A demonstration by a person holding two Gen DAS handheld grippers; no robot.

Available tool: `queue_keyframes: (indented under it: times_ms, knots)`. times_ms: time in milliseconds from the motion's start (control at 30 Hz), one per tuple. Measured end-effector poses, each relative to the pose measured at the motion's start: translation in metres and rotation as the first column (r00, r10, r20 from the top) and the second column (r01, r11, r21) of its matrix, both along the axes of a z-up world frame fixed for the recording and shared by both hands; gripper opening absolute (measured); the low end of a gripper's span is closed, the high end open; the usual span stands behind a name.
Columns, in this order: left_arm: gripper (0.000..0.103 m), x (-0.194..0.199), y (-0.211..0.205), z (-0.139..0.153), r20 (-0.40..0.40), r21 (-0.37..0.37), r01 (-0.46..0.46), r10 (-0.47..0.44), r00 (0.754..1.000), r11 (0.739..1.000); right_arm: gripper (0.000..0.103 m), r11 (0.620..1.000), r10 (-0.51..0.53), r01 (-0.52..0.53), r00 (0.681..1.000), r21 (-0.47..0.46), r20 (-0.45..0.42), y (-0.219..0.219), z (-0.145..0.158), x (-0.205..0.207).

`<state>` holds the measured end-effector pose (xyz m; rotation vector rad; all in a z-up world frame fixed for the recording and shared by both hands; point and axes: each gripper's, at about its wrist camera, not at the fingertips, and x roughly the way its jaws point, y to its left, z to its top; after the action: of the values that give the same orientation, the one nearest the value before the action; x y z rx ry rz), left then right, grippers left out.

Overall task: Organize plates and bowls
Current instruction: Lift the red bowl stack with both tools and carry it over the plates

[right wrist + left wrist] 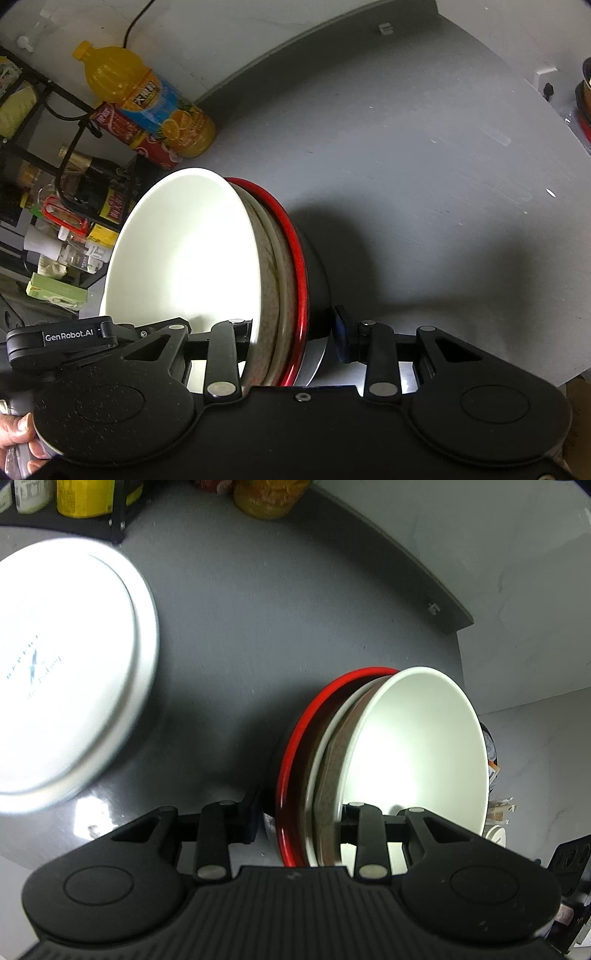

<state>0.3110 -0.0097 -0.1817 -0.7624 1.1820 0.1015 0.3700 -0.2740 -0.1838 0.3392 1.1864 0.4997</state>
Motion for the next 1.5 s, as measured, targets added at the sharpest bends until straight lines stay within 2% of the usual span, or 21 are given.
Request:
queue_keyframes:
  times_ms: [633,1100,1500]
  knots:
    - [0.032,-0.014,0.068,0.04,0.069,0.018,-0.013,0.011,0.998,1.0,0.033,0.999,0.023,-0.025,0.997,0.022,0.068,0.069,0.03,-0.013]
    - [0.032,-0.034,0.117,0.054,0.093,0.019,-0.026,0.024,0.995,0.999,0.033,0.998,0.045,-0.048,0.995,0.03,0.093,0.113,0.04,-0.028]
    - [0.032,-0.054,0.165,0.057,0.093,0.023,-0.06,0.057,0.994,0.998,0.033,0.996,0.088,-0.09,0.992,0.018,0.091,0.164,0.036,-0.041]
